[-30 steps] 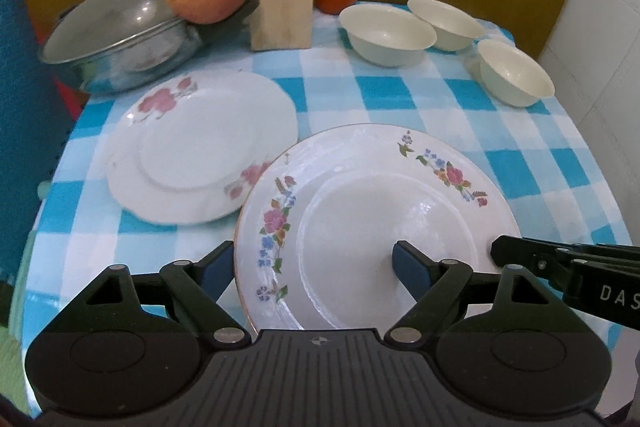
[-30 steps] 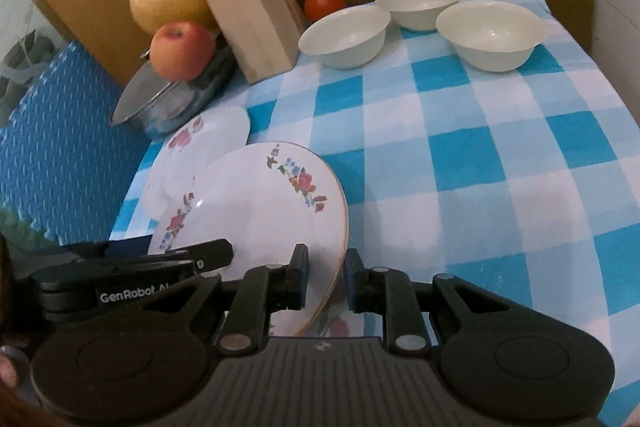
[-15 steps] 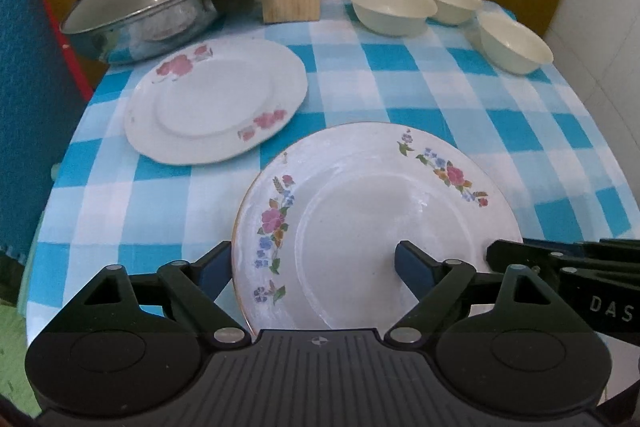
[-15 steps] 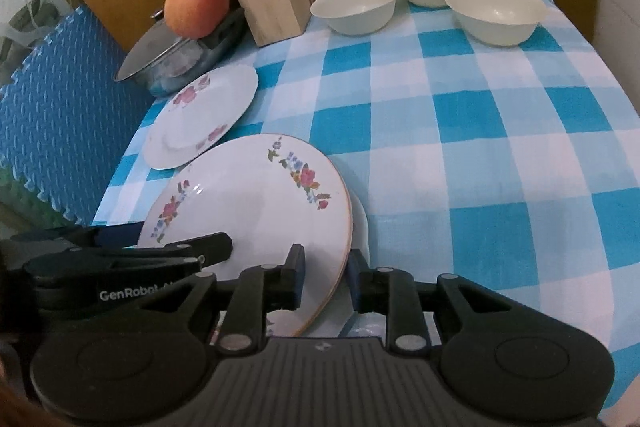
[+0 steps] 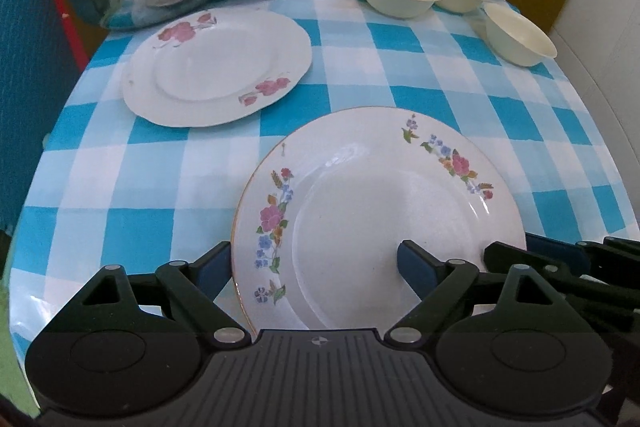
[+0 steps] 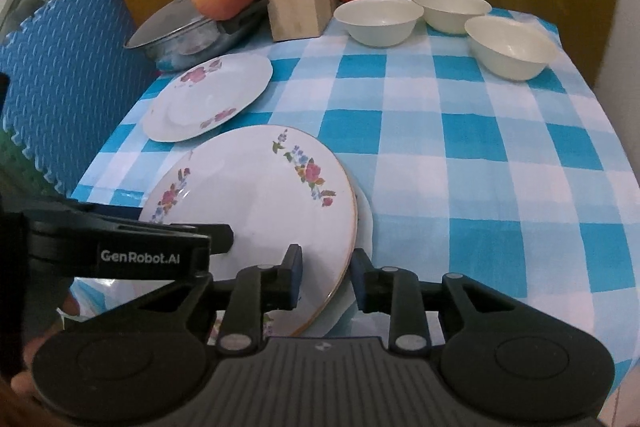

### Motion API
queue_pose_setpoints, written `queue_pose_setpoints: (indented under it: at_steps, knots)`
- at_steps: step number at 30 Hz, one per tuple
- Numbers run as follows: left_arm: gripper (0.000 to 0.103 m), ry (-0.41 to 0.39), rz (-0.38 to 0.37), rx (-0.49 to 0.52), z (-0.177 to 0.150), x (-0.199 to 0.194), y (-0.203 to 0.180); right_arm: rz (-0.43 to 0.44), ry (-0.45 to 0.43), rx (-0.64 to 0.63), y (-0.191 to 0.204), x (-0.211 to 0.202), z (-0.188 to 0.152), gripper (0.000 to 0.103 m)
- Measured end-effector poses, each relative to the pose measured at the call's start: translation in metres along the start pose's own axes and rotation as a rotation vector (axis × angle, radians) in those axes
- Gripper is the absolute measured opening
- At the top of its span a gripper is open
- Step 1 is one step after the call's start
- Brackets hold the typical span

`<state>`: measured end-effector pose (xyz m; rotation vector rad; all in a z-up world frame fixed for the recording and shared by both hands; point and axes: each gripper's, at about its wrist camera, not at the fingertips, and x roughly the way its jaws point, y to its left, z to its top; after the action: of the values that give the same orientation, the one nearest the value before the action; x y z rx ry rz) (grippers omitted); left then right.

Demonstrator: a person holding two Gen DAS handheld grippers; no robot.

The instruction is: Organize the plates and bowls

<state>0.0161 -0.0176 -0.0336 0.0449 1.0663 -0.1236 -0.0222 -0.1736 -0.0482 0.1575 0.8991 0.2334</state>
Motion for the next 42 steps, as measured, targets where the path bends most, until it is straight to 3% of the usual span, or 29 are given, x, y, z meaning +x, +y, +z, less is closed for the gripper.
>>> queue_pose_setpoints:
  at_steps: [13, 24, 34, 42]
  knots:
    - [0.090, -0.002, 0.004, 0.005, 0.001, 0.001, 0.001, -0.021, 0.004, -0.004, -0.003, -0.001, 0.002, 0.030]
    - [0.090, -0.017, 0.005, -0.064, 0.008, -0.003, 0.017, -0.022, -0.034, 0.033, -0.011, -0.005, 0.014, 0.030]
    - [0.090, -0.045, 0.054, -0.216, 0.033, -0.008, 0.058, 0.048, -0.068, 0.051, -0.002, 0.009, 0.062, 0.030]
    - [0.090, -0.037, 0.098, -0.254, 0.050, -0.001, 0.075, 0.073, -0.061, 0.022, 0.023, 0.041, 0.097, 0.030]
